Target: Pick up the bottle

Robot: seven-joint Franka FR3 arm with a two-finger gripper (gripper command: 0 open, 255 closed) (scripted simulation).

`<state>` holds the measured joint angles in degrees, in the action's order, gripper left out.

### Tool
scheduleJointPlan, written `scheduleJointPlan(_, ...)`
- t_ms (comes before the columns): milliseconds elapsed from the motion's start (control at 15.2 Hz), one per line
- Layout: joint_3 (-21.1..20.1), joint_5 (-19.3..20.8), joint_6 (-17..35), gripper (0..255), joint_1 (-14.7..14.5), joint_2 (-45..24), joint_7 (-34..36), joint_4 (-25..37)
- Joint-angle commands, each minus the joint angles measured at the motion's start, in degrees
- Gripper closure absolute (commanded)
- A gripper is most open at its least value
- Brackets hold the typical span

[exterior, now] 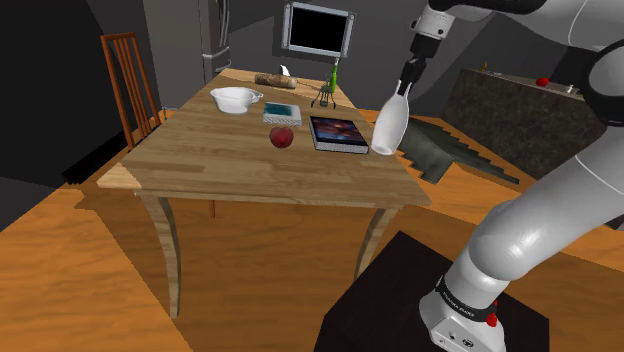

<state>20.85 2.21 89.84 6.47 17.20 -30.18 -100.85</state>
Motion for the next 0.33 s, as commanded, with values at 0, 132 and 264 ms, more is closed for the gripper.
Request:
scheduleJointPlan(0, 0.07, -0.26, -1.69, 255, -0.10, -0.80, -0.07, 2.45)
scheduleJointPlan(132, 0.16, -0.48, -3.31, 255, -0.17, -1.50, -0.18, 4.75)
scheduleJointPlan(264, 0.16, -0.50, -3.43, 255, -0.17, -1.55, -0.19, 4.92)
